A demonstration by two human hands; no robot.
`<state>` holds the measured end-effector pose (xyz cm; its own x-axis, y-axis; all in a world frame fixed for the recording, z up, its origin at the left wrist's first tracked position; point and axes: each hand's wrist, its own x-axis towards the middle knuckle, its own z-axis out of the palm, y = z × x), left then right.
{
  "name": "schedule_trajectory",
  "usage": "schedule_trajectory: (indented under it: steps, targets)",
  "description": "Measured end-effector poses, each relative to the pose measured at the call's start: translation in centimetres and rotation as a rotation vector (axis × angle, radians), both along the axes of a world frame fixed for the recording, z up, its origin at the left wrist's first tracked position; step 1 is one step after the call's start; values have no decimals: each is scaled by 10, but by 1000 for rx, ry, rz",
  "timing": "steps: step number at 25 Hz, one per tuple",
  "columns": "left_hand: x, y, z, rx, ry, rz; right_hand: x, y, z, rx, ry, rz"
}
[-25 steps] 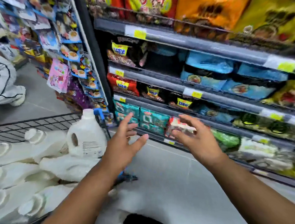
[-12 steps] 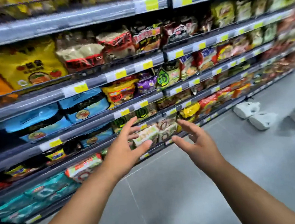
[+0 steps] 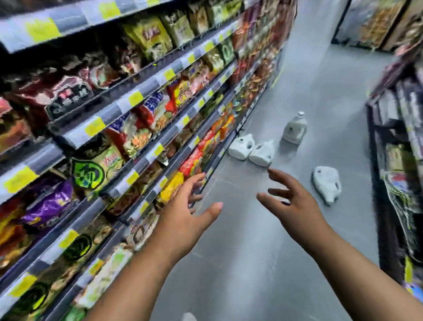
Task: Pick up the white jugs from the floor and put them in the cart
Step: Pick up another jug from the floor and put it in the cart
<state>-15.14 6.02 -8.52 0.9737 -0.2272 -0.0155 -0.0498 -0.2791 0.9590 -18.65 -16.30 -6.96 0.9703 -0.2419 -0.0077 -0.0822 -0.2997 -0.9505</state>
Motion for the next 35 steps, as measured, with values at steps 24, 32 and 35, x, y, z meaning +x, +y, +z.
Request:
schedule_trajectory:
  steps: [24,32,35]
  targets:
    - [410,-505,13,181,28,-663,270,-447,-46,215,77,-756]
    - [566,-667,-22,213,33,-902,372,-549,-95,253,157,-1023]
    - [630,-736,-27,273,49,-1068,422,-583,-99,259,180,-1187]
